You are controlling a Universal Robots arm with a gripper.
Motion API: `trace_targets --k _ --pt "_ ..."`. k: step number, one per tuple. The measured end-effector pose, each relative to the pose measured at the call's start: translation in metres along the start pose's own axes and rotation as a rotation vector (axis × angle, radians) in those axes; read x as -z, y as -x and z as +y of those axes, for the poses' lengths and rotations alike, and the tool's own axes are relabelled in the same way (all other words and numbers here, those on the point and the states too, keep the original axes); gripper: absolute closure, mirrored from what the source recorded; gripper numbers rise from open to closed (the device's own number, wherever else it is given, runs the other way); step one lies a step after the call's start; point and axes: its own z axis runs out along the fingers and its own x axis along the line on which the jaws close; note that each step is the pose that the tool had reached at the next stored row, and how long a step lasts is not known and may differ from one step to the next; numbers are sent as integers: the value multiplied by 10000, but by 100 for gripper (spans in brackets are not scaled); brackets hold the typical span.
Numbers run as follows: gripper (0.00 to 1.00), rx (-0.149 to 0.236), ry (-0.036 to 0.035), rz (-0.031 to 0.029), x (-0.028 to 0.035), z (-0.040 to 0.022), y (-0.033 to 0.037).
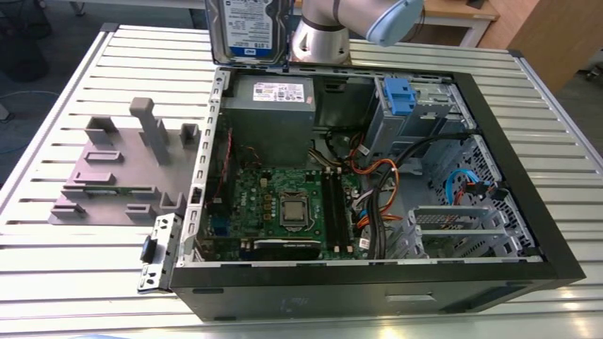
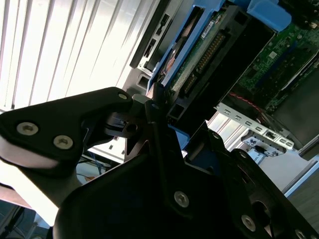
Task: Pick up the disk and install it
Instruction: 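Pick up the disk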
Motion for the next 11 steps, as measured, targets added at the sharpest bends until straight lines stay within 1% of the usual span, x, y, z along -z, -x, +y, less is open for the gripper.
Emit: trace_targets --k 11 --pt "63 0 0 3 1 -21 1"
